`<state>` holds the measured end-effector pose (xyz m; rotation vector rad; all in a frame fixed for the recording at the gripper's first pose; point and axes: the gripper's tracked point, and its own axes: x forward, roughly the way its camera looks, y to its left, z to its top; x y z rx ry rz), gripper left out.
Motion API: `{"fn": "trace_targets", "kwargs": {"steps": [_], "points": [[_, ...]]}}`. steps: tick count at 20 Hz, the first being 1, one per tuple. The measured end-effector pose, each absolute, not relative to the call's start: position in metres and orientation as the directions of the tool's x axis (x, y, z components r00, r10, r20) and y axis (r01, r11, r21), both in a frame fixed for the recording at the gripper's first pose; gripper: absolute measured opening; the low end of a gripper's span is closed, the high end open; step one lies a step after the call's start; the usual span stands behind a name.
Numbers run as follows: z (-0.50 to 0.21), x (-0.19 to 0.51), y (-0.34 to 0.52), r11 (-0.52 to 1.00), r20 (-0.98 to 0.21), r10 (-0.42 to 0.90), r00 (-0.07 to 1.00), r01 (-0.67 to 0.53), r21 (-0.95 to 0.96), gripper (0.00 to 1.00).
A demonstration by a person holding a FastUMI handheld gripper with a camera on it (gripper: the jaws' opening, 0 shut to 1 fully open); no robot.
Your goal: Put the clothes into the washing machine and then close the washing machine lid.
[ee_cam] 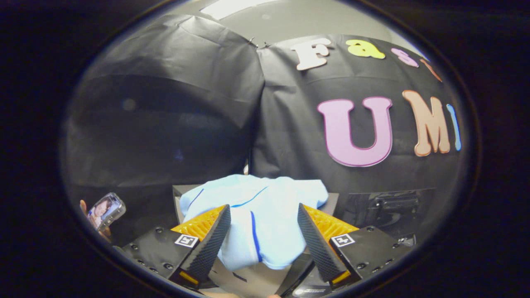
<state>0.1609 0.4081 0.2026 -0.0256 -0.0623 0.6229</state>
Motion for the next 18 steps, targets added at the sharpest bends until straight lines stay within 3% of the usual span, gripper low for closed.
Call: {"fn": "trace_targets", "kwargs": {"steps": [6,11,18], "points": [[0.188,0.169,0.418,0.788,-0.048,0.614,0.787,-0.611,0.074,1.00],[0.190,0.171,0.410,0.822,-0.053,0.569,0.820,-0.569,0.026,0.62],[0.188,0.169,0.418,0.817,-0.063,0.570,0.819,-0.557,0.152,0.09]]}}
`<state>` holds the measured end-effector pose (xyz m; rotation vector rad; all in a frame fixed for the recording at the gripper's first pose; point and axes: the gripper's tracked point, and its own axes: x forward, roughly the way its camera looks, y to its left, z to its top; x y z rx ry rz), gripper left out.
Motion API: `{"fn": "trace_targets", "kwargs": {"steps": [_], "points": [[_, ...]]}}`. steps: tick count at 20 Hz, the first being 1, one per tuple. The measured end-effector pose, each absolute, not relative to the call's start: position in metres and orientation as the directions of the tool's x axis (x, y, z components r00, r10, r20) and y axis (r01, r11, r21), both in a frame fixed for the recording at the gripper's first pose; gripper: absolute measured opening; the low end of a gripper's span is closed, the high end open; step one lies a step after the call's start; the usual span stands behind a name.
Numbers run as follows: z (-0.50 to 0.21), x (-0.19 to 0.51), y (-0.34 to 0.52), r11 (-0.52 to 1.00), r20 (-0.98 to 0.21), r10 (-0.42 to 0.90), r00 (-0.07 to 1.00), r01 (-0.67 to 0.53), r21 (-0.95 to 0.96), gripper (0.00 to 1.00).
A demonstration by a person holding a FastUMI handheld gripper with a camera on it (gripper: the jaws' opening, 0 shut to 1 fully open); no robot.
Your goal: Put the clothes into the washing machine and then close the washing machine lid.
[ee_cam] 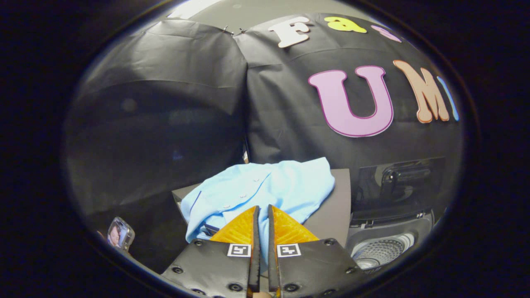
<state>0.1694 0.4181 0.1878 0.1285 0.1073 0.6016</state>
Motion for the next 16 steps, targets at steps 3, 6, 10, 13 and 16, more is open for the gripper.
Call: {"fn": "trace_targets", "kwargs": {"steps": [3,6,10,13,16], "points": [[0.201,0.173,0.409,0.820,-0.030,0.559,0.829,-0.547,0.168,0.09],[0.220,0.183,0.388,0.858,-0.005,0.502,0.865,-0.497,0.126,0.09],[0.230,0.211,0.325,0.931,0.015,0.362,0.932,-0.362,0.039,0.08],[0.234,0.228,0.277,0.970,0.025,0.242,0.970,-0.241,-0.020,0.08],[0.234,0.244,0.229,0.990,0.025,0.124,0.992,-0.122,-0.067,0.08]]}}
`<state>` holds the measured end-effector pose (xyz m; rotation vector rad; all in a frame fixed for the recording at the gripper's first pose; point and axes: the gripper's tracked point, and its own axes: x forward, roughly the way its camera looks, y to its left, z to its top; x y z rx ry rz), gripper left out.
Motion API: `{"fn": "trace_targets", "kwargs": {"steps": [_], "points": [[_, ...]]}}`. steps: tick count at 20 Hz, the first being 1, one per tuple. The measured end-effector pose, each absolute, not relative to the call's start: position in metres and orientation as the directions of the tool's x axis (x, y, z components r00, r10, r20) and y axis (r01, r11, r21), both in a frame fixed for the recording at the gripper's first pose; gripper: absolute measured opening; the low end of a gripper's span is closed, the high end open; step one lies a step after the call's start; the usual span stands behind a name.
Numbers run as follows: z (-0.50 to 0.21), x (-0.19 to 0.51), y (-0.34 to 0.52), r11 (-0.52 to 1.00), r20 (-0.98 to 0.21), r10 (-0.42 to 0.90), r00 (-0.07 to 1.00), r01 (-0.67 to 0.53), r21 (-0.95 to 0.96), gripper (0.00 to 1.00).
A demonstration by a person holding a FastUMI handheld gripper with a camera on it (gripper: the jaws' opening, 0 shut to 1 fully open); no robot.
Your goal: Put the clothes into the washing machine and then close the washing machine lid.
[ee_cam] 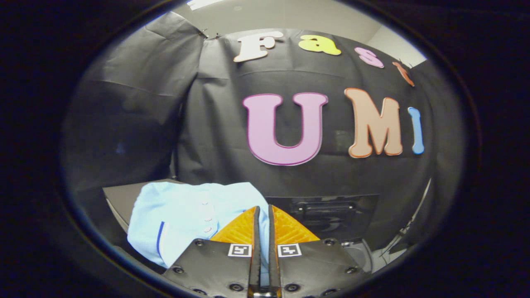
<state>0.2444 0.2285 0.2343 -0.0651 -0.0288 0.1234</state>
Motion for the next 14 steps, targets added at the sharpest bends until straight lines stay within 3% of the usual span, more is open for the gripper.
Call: {"fn": "trace_targets", "kwargs": {"steps": [10,12,14], "points": [[0.218,0.266,0.108,0.966,0.008,-0.199,0.980,0.198,-0.164,0.08],[0.208,0.271,0.099,0.964,-0.018,-0.220,0.975,0.215,-0.155,0.08],[0.200,0.271,0.095,0.967,-0.027,-0.218,0.976,0.213,-0.137,0.20]]}}
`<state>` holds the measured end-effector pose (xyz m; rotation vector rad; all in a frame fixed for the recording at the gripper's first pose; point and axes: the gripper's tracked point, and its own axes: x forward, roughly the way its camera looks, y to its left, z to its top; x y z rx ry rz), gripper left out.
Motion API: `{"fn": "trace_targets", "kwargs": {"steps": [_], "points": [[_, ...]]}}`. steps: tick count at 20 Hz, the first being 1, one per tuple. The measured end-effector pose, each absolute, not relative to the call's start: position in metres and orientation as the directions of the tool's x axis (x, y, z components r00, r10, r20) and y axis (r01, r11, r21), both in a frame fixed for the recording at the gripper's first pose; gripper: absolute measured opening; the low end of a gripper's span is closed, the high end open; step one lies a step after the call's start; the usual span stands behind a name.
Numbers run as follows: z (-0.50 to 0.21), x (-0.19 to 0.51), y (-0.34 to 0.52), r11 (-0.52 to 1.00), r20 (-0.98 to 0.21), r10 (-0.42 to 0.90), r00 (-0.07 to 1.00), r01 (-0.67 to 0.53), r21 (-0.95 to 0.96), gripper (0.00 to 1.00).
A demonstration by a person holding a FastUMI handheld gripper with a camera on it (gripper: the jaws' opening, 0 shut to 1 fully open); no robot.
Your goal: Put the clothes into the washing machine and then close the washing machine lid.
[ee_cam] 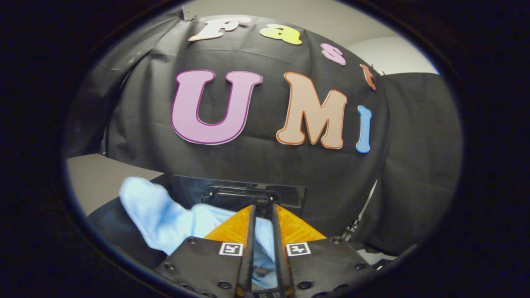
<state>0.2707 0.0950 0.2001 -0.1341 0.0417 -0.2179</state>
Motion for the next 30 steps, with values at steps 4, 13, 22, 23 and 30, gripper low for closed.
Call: {"fn": "trace_targets", "kwargs": {"steps": [4,13,22,23,30], "points": [[0.201,0.268,0.099,0.975,-0.016,-0.200,0.980,0.197,-0.101,0.25],[0.193,0.271,0.106,0.982,-0.041,-0.174,0.984,0.170,-0.081,0.34],[0.206,0.316,0.126,0.995,-0.058,-0.099,0.993,0.098,-0.034,0.99],[0.211,0.325,0.126,0.994,-0.061,-0.103,0.993,0.101,-0.035,0.99],[0.232,0.405,0.137,0.995,-0.087,-0.078,0.993,0.082,0.054,0.99]]}}
